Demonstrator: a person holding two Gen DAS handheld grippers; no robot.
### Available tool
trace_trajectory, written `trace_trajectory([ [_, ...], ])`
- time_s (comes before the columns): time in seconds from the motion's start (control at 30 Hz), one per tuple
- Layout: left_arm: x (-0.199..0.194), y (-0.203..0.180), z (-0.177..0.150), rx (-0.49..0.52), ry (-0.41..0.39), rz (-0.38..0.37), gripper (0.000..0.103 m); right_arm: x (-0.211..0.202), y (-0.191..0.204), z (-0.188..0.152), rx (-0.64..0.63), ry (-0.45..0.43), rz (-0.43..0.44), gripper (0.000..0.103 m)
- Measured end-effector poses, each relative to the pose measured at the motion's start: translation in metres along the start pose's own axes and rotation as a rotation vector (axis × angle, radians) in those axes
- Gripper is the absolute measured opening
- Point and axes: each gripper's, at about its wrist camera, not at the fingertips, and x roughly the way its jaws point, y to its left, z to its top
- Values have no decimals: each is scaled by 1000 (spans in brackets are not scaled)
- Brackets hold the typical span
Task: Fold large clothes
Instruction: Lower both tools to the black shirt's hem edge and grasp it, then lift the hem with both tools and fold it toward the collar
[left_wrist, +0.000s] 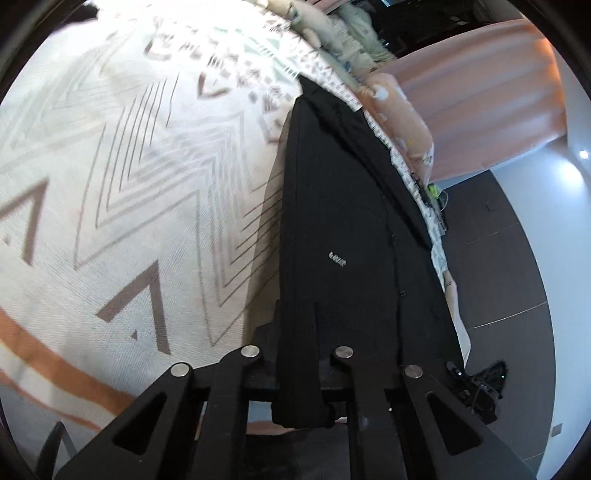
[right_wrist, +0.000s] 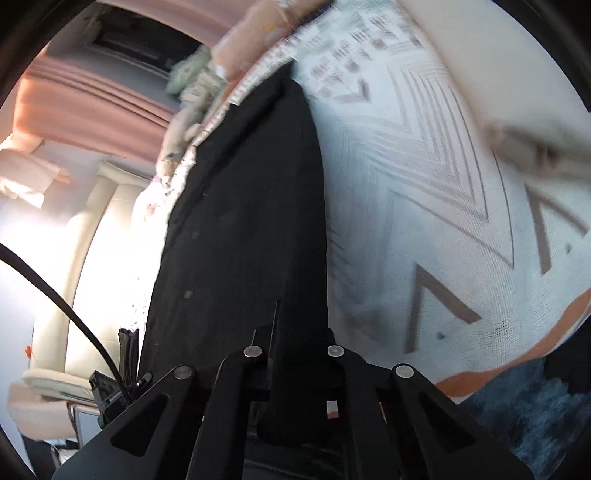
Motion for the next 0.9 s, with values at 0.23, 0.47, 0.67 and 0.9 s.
trace_trajectory([
  [0.23,-47,-14,-4,35,-60,-13,11,-44,42,-11,-94,-60,61,1],
  [0.47,-95,-19,-18,54,-113,-42,11,-83,55,-33,-142,-72,112,1],
  [0.67,-132,-27,-40,80,-153,-60,11,-113,53,-55,-156,-91,140,1],
  [0.9,-165,-33,-68,104,-190,-82,11,-140,44,-80,-175,-120,157,1],
])
